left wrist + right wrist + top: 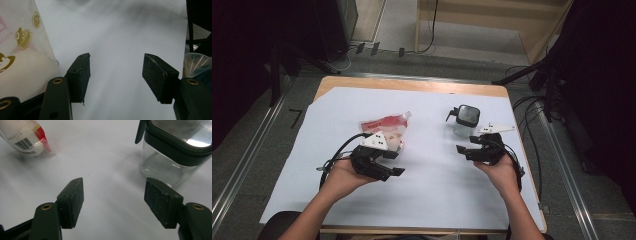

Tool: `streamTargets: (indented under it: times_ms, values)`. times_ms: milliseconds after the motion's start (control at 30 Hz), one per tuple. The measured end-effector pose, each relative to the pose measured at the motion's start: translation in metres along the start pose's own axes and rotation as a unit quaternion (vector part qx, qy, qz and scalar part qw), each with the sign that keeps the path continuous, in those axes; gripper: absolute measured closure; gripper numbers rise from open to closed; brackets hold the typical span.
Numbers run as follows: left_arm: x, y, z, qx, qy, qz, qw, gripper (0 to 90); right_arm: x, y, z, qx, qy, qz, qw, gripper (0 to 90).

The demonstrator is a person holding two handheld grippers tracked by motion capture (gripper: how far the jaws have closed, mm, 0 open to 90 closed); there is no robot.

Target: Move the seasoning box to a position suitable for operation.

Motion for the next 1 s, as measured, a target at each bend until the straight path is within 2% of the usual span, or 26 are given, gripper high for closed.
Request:
streamTargets:
  times_ms: [200,400,533,567,700,867,1000]
  values:
    - [0.001,-0.002,0.000,-0.003,-0.003,-0.005,1.0000,40.0,0.000,-0.006,-0.002,0.018,0.001,-0.001,0.9998,36.6]
    - [0.002,-0.003,-0.001,-0.005,-0.002,-0.006,1.0000,39.7,0.003,-0.016,-0.003,0.019,-0.005,-0.023,0.9996,36.2]
    - [0.002,-0.003,-0.002,-0.003,0.001,-0.005,1.0000,39.6,0.009,-0.022,-0.003,0.031,-0.012,-0.039,0.9987,35.2]
    - [0.002,-0.003,-0.002,-0.003,0.000,-0.005,1.0000,39.6,0.011,-0.023,-0.003,0.033,-0.015,-0.042,0.9984,33.9]
    - [0.002,-0.003,-0.003,-0.008,-0.001,-0.002,1.0000,39.6,0.017,-0.028,-0.006,0.040,-0.008,-0.081,0.9959,25.6]
    - [0.002,-0.004,-0.004,-0.007,0.001,-0.004,1.0000,39.6,0.022,-0.031,-0.004,0.070,-0.026,-0.082,0.9938,15.0]
    - [0.002,-0.004,-0.004,-0.005,0.001,-0.004,1.0000,39.6,0.027,-0.033,-0.004,0.069,-0.032,-0.093,0.9928,13.6]
Point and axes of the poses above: each handheld gripper's, and its own axes: x roughly forward along the jaws, z roughly out of its top, y roughly to its left, the point moved 5 cm from there along x, roughly forward along the jaws, and after that the axes turned 13 degrees about -y, right-handed, at the moved point
